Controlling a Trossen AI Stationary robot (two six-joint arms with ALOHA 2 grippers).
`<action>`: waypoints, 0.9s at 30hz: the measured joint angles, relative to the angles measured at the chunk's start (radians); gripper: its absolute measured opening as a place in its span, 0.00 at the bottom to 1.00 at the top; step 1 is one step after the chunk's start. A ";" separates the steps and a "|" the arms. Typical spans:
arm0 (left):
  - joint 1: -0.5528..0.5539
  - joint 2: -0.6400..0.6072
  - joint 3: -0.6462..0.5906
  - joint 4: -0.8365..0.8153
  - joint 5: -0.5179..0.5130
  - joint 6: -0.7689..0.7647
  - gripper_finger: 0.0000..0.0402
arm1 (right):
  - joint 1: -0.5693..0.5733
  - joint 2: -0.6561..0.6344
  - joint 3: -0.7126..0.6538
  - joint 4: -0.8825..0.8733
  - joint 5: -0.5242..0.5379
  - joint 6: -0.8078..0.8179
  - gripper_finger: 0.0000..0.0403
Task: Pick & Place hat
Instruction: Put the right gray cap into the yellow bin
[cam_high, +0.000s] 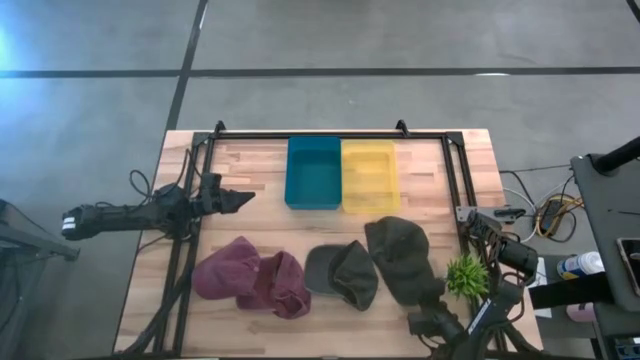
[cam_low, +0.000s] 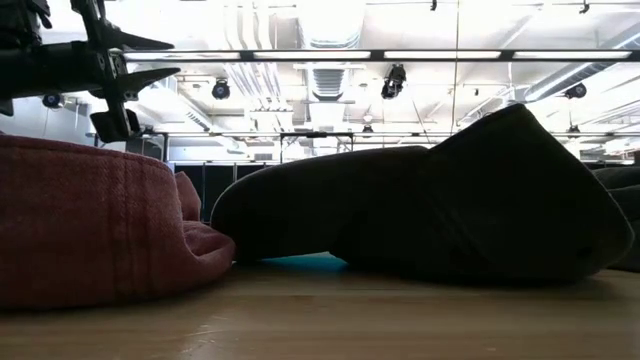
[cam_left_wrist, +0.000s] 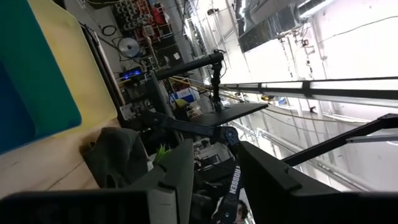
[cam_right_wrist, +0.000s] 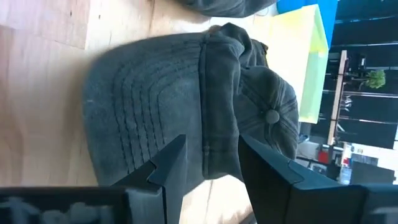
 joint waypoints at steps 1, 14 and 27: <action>0.000 0.000 0.000 0.000 0.000 -0.008 0.30 | 0.000 -0.005 -0.006 -0.002 0.001 0.002 0.35; 0.000 0.000 0.000 -0.004 0.000 -0.024 0.30 | 0.077 -0.159 0.022 0.085 -0.111 0.030 0.35; 0.000 0.000 0.000 -0.058 0.005 0.035 0.30 | 0.101 -0.146 0.006 0.198 -0.113 -0.089 0.35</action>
